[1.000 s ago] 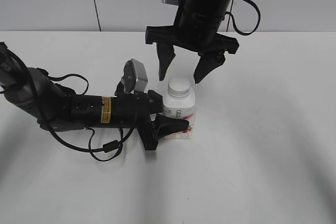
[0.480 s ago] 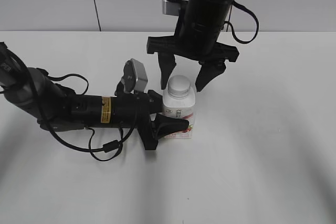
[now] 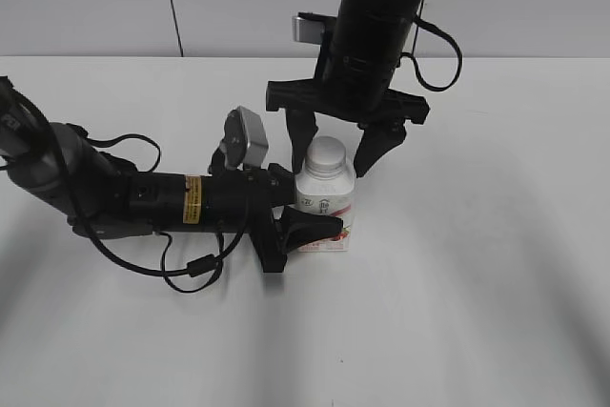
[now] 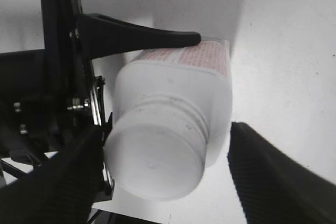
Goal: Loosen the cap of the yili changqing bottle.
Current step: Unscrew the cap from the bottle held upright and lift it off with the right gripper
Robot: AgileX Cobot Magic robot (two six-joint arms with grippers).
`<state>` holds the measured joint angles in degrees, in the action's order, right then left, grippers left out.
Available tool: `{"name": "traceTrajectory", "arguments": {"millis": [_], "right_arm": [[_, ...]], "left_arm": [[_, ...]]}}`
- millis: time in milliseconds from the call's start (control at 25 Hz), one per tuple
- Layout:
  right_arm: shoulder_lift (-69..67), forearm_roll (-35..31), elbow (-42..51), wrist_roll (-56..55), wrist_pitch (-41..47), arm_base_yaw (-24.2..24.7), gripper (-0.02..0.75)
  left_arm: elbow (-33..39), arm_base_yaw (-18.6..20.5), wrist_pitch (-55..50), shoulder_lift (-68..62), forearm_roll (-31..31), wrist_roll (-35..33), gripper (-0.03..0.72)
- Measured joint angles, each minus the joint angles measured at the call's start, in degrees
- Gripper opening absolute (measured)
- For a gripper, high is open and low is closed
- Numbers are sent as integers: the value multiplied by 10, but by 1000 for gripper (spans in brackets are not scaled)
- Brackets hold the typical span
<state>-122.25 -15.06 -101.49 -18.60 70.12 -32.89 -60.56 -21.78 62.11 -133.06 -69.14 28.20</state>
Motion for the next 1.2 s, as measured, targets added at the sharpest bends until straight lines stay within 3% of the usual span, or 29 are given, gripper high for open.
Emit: {"name": "traceTrajectory", "arguments": {"millis": [760, 1000, 1200], "right_arm": [[0, 0, -15, 0, 0, 0, 576], [0, 1, -15, 0, 0, 0, 413], [0, 1, -15, 12, 0, 0, 398]], "left_arm": [[0, 0, 0, 0, 0, 0, 388], [0, 0, 0, 0, 1, 0, 388], [0, 0, 0, 0, 1, 0, 388]]}}
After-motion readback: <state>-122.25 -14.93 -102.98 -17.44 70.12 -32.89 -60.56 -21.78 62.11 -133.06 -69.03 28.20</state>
